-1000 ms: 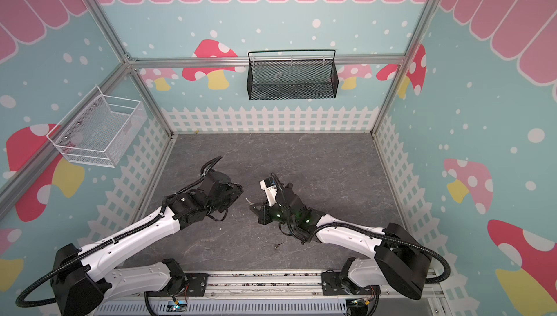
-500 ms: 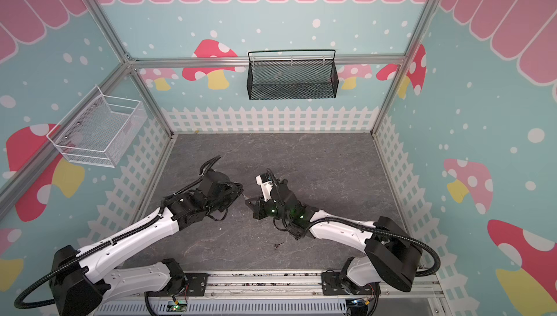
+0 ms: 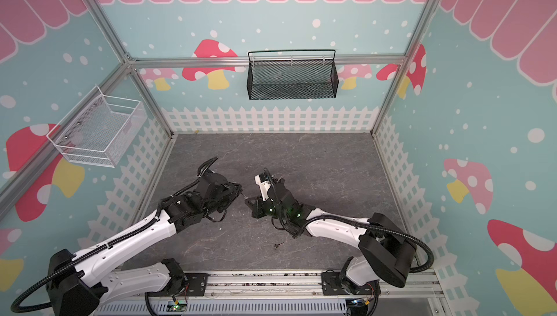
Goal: Unlock with the key
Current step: 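Lift the black padlock with the left gripper toward the key in the right gripper, then push the key tip into the padlock keyhole with the right gripper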
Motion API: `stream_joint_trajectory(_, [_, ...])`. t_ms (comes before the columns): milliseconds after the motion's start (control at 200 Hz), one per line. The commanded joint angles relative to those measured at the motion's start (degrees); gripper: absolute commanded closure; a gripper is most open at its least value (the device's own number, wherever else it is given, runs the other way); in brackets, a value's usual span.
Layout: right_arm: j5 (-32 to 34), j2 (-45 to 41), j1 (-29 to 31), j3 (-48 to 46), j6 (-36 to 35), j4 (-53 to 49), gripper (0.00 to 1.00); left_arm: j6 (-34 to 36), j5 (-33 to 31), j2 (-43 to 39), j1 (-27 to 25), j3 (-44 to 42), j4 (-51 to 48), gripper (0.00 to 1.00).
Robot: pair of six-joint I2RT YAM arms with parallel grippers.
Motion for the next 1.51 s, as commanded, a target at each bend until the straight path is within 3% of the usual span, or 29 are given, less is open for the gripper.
stream_joint_trajectory(0, [0.8,0.3,0.4,1.5,0.6,1.2,1.00,-1.6,-0.5,-1.0,-0.3,-1.0,1.5,1.00])
stream_joint_trajectory(665, [1.1,1.5,0.4,3.5,2.9,1.0,1.00,-2.9,-0.3,-2.2,-0.3,-1.6,2.9,1.00])
stream_joint_trajectory(830, [2.3,0.8,0.4,4.3,7.3,0.4,1.00,-3.4,-3.0,-2.0,-2.2,-1.3,2.1,1.00])
stream_joint_trajectory(995, [-0.9,0.1,0.6,3.4,10.7,7.5,1.00,-3.5,-4.5,-0.6,-3.4,-0.6,0.5,1.00])
stream_joint_trajectory(1145, [-0.8,-0.6,1.0,4.0,9.2,8.9,1.00,-2.7,-6.4,-0.5,-3.6,-0.5,0.2,1.00])
stream_joint_trajectory(1321, [5.0,-3.4,1.0,1.2,7.8,8.7,1.00,-2.3,-7.7,-1.6,-3.6,-0.6,-2.4,1.00])
stream_joint_trajectory(1501, [4.1,-2.6,1.7,1.0,6.8,10.9,1.00,-3.9,-7.8,-2.3,-3.6,-0.6,-2.6,1.00])
